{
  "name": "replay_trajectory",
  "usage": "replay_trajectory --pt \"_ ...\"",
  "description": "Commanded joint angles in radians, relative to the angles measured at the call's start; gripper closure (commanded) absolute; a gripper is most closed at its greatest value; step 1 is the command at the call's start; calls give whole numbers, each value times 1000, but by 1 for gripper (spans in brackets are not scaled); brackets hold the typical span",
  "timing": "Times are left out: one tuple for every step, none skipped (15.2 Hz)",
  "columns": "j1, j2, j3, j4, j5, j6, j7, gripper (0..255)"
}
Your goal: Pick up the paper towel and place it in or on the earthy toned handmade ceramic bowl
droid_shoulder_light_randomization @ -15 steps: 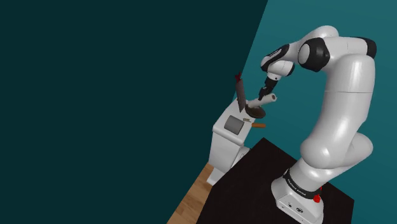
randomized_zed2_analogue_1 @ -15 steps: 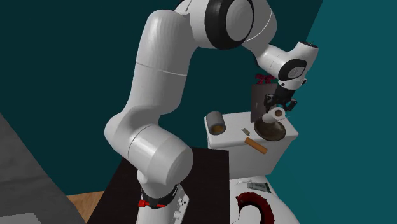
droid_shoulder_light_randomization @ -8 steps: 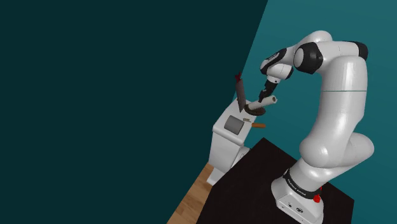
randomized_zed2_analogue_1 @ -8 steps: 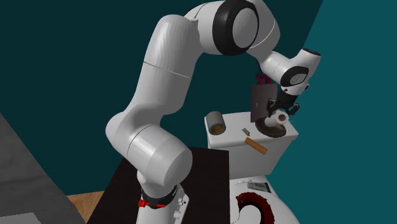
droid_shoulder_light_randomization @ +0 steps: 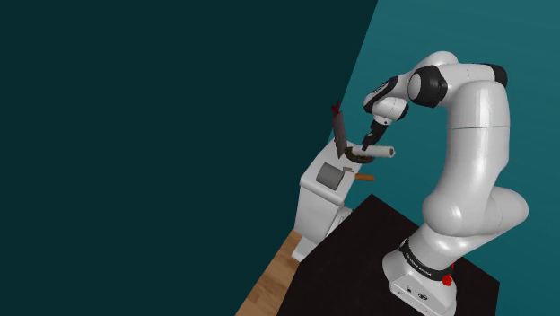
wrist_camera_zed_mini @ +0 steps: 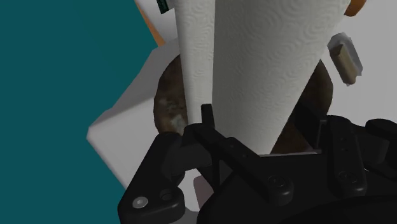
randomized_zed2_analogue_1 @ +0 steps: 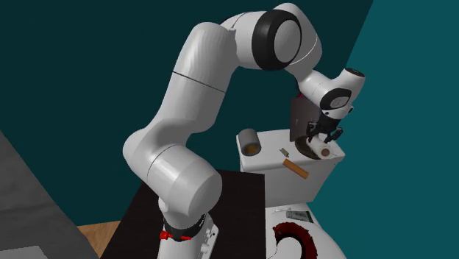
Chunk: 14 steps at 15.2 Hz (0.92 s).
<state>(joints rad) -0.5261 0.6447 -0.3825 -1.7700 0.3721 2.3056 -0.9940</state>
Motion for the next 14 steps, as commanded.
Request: replay_trajectory --pt "-1 19 11 -1 9 15 -5 255" --pt "-1 19 11 -1 9 15 -5 255" --pt "-1 19 11 -1 9 15 -5 255" --pt "-1 19 11 -1 9 15 -5 255" --pt "-1 19 11 -1 9 15 -5 255" --pt "-1 19 11 -1 9 15 -5 255" --pt "-1 19 11 -1 9 15 -5 255" --pt "-1 19 11 -1 9 15 -5 255" --pt "-1 19 11 0 9 15 -5 0" --pt "-1 19 11 -1 9 15 -5 0" --pt "-1 19 11 0 9 15 -5 0" --pt "-1 19 11 0 9 15 -5 0" --pt "-1 19 11 0 9 15 -5 0" --pt "-1 19 11 0 9 15 -5 0"
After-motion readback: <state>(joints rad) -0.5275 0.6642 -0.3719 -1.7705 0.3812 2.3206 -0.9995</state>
